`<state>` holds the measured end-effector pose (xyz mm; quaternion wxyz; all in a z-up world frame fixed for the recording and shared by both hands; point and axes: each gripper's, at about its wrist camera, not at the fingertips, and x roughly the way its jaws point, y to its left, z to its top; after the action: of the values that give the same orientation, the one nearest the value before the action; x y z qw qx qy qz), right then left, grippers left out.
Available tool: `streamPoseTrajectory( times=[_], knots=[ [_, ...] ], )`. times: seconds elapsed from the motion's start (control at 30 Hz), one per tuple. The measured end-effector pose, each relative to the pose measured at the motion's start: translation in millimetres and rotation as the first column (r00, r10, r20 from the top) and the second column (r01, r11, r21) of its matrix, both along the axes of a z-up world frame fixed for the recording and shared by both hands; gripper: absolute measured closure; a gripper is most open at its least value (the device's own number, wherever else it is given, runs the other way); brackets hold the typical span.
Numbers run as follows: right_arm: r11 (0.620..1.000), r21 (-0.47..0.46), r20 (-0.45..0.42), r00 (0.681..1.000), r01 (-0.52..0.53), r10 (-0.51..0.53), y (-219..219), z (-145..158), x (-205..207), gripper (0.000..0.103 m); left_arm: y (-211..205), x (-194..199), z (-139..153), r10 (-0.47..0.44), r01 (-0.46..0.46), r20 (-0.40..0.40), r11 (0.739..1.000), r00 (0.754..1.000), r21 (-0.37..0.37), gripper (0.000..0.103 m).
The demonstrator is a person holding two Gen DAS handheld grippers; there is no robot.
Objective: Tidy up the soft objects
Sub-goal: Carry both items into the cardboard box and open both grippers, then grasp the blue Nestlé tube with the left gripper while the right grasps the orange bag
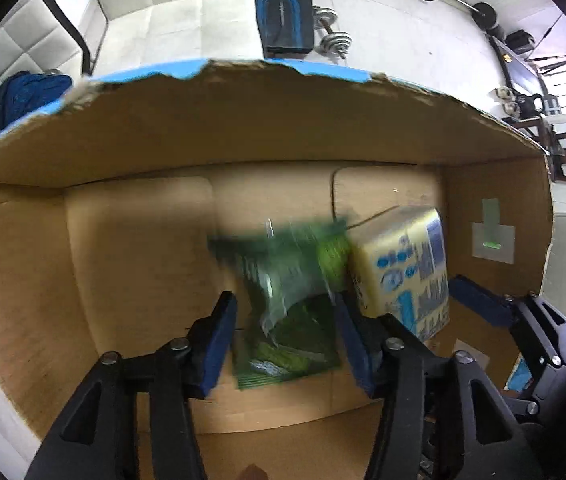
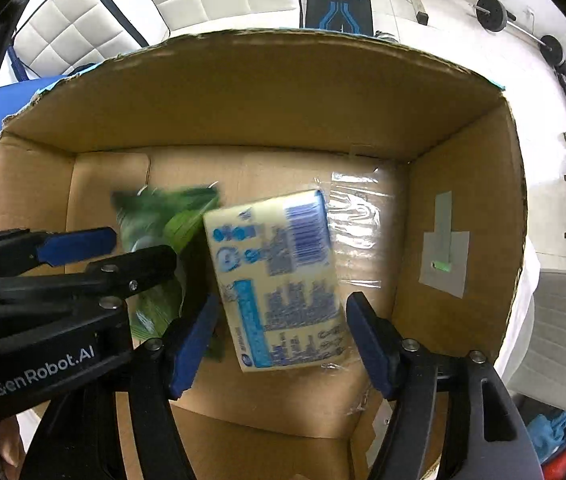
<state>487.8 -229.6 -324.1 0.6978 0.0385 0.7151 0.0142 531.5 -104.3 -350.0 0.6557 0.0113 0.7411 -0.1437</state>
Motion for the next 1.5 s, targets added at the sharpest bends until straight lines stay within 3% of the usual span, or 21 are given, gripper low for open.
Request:
streamPoseTrajectory(
  times=[0.13, 0.23, 0.37, 0.43, 0.47, 0.53, 0.93, 1.3, 1.43, 1.5],
  knots=[
    [1.000, -0.013, -0.002, 1.000, -0.004, 0.004, 2.1, 3.9, -7.0, 0.030, 7.8, -9.5, 8.8, 0.007, -0.007, 0.024, 1.000, 1.000, 0.023, 0.052],
    [0.999, -0.039, -0.001, 1.000, -0.011, 0.010, 9.8, 14.0, -14.6, 0.020, 14.3, -20.8, 22.6, 0.021, -0.022, 0.052, 0.999, 0.998, 0.030, 0.052],
    [0.999, -0.040, 0.001, 1.000, -0.007, 0.007, 14.0, 23.7, -27.9, 0.019, 28.9, -33.3, 44.4, 0.029, -0.032, 0.075, 0.999, 0.997, 0.032, 0.051],
    [0.999, -0.040, 0.009, 1.000, -0.001, 0.002, 13.3, 31.5, -36.7, 0.018, 39.9, -44.7, 57.8, 0.046, -0.050, 0.112, 0.998, 0.993, 0.035, 0.043],
    [0.999, -0.038, 0.014, 1.000, 0.004, -0.004, 13.4, 34.5, -41.0, 0.012, 44.6, -49.8, 61.7, 0.054, -0.059, 0.129, 0.997, 0.990, 0.039, 0.026],
    [1.000, -0.017, 0.036, 0.999, 0.020, -0.019, 12.4, 44.9, -53.1, 0.002, 53.5, -61.6, 72.9, 0.073, -0.084, 0.176, 0.995, 0.982, 0.055, 0.011],
    [0.999, -0.020, 0.154, 0.988, 0.029, -0.025, 24.8, 97.8, -116.4, 0.000, 72.0, -135.4, 124.7, 0.141, -0.170, 0.332, 0.984, 0.932, 0.058, 0.011],
    [0.997, 0.011, 0.203, 0.976, 0.078, -0.078, 36.2, 150.3, -184.4, 0.000, 90.5, -194.7, 185.9, 0.099, -0.140, 0.480, 0.989, 0.872, 0.051, 0.011],
    [0.995, 0.048, 0.166, 0.981, 0.092, -0.099, 36.6, 143.3, -213.6, 0.000, 107.5, -220.9, 188.5, 0.080, -0.130, 0.480, 0.989, 0.873, 0.071, 0.011],
    [0.995, 0.066, 0.133, 0.988, 0.075, -0.083, 37.2, 130.4, -223.1, 0.000, 115.3, -236.8, 173.0, 0.072, -0.124, 0.442, 0.988, 0.894, 0.090, 0.011]
  ],
)
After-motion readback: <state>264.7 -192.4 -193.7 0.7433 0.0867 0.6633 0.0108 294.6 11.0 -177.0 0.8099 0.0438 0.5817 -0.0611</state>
